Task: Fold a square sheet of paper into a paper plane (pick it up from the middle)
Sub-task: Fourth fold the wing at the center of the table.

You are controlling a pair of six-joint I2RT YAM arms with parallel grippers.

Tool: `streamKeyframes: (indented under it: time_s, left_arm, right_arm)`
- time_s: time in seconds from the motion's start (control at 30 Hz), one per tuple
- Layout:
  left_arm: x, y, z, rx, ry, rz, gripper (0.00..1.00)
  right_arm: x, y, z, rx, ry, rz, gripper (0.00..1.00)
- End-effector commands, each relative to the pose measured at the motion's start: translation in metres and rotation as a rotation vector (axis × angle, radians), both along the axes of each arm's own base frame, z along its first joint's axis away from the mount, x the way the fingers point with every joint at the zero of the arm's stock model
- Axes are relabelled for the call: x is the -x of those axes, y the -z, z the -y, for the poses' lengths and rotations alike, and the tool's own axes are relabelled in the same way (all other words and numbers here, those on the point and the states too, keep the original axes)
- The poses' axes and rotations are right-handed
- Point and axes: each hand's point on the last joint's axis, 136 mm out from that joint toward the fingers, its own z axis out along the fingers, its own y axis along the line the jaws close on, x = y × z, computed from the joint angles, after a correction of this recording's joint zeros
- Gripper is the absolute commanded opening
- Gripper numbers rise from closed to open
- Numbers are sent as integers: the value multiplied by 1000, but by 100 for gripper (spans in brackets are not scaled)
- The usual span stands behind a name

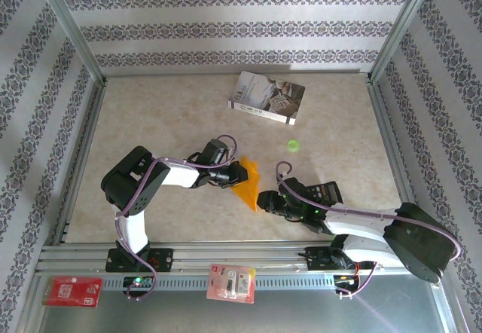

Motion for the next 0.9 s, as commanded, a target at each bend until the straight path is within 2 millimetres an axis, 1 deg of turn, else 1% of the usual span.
streamKeyframes:
  time_s: [0.0,0.2,0.33,0.57,0.7,0.87]
  left_arm:
    - [4,31,-22,-98,-46,-57,11]
    - [4,29,-22,-94,-46,-55,12]
    - [2,26,-21,-87,-47,-51,13]
    - [1,21,-20,-82,-46,-42,13]
    - [0,18,-19,-81,-43,-37,13]
    - [-1,16,-19,-79,-46,-35,13]
  right_arm:
    - [-8,-9,-10,17,-20,43,25]
    - [-19,-10,-18,21,-24,51,26]
    - [-18,3,-17,47,-27,23,24]
    - [-20,4,-20,38,-22,27,14]
    - [-18,6,-19,33,-22,18,11]
    - [-15,15,-14,48,-13,2,8]
